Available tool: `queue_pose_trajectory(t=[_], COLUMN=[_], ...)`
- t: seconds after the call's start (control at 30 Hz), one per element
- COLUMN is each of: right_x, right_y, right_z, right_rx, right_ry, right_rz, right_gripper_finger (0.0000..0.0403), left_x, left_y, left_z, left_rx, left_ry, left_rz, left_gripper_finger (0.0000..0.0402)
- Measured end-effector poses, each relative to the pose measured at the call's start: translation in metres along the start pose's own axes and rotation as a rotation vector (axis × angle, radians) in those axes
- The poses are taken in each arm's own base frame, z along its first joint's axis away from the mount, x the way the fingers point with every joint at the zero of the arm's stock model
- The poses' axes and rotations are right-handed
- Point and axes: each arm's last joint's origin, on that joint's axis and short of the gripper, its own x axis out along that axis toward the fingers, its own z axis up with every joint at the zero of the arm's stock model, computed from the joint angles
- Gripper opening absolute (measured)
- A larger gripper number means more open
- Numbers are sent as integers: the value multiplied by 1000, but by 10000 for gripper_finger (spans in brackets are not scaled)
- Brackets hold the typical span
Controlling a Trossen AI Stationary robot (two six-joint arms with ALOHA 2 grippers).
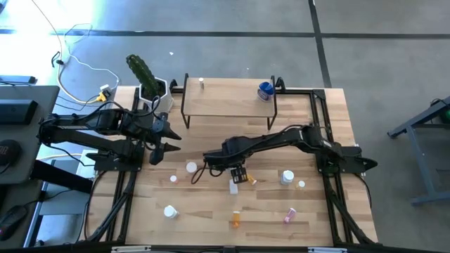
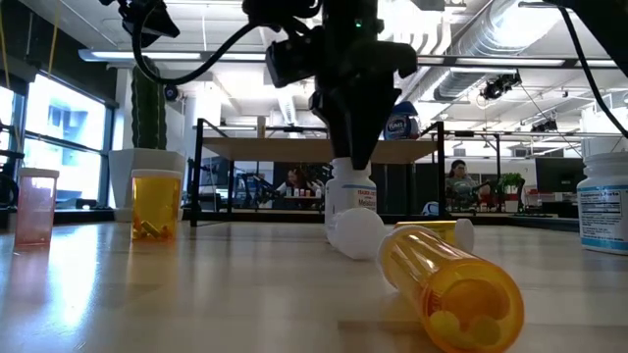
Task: Pick and place medicine bottles onto shelf by color
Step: Put the top blue pill bottle on the shelf
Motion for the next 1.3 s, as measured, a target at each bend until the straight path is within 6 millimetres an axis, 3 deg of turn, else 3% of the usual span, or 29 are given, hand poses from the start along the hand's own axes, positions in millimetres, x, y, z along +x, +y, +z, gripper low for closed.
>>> queue_pose_trajectory(t=[0.57,0.83,1.07,1.3], right_x=[0,-3,-25,-65], right_y=[-5,-5,-10,-20], right_z=[-1,-2,1,0], right_rx=[31,89,144,281], right_ry=[-4,10,-38,-105], right_rz=[48,51,52,56], right_gripper_finger=[161,156,153,160], left_x=[0,0,0,0], left_y=[0,1,1,1], left_z=[0,0,0,0], left_rx=[8,7,10,18], left_ry=[-1,-4,-4,-4], left_rz=[1,18,19,19], left_gripper_finger=[184,184,184,184])
